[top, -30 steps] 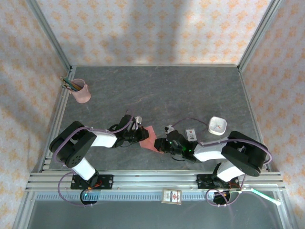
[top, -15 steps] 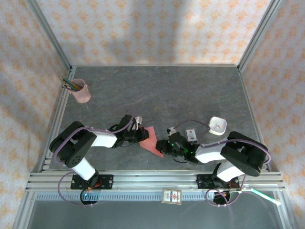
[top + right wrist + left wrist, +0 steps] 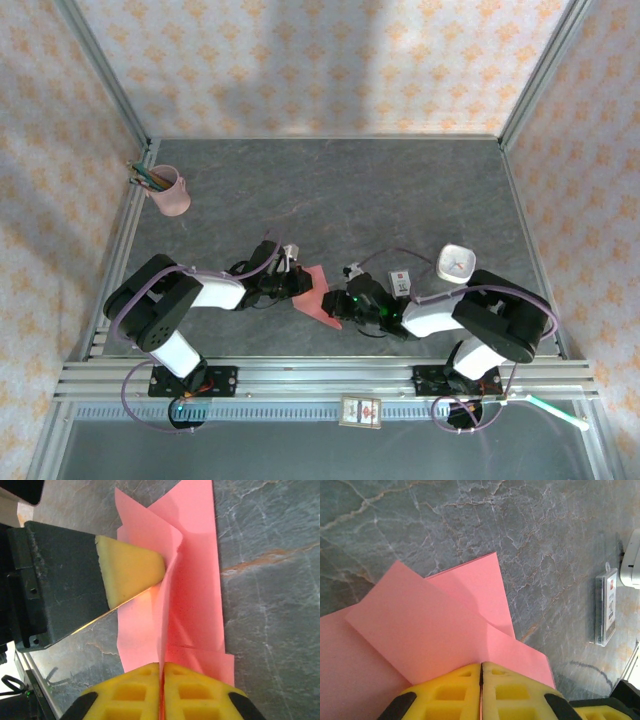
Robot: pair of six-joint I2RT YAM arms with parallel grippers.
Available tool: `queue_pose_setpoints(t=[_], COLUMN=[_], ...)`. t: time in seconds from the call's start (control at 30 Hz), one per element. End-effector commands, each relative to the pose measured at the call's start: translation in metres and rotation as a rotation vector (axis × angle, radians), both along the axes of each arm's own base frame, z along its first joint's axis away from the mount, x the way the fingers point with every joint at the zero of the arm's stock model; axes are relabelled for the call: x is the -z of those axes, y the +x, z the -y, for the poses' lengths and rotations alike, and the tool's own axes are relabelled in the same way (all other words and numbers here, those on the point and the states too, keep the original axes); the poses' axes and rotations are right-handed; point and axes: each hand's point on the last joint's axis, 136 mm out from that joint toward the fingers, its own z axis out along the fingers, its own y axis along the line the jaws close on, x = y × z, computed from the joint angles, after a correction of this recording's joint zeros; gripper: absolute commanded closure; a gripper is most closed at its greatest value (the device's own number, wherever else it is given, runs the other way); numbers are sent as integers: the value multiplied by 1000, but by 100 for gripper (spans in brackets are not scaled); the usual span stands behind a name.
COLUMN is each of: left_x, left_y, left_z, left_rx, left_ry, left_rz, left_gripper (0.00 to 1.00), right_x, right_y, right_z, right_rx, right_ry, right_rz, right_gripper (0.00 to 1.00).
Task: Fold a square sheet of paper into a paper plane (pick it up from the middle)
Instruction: Fourth fold the wing at the center of the table.
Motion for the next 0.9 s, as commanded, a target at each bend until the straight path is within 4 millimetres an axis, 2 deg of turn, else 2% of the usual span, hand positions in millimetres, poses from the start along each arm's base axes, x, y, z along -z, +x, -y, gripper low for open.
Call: queue_pose_setpoints(t=[0.0, 0.1, 0.3, 0.47, 0.57, 0.7, 0.87], left_x=[14, 17, 17, 17, 17, 17, 17], left_y=[-4, -5, -4, -4, -4, -3, -3], left_z=[-15, -17, -17, -17, -17, -17, -16], left_rx=[-14, -16, -18, -20, -18, -18, -18], left_ry=[79, 91, 90, 89, 91, 91, 92], left_rz=[-17, -20, -17, -16, -15, -15, -14], left_gripper=[88, 88, 88, 88, 88, 88, 88], right_x=[-11, -12, -7, -12, -19, -32, -42], right_y=[4, 2, 0, 4, 1, -11, -31], right_z=[-5, -3, 7, 28, 34, 29, 5], right_rx=[-2, -4, 2, 23, -3, -94, -235], right_ry=[41, 51, 1, -111, -143, -182, -168], right_rz=[22, 23, 32, 96, 126, 185, 214], right_gripper=[94, 95, 82, 77, 75, 78, 84])
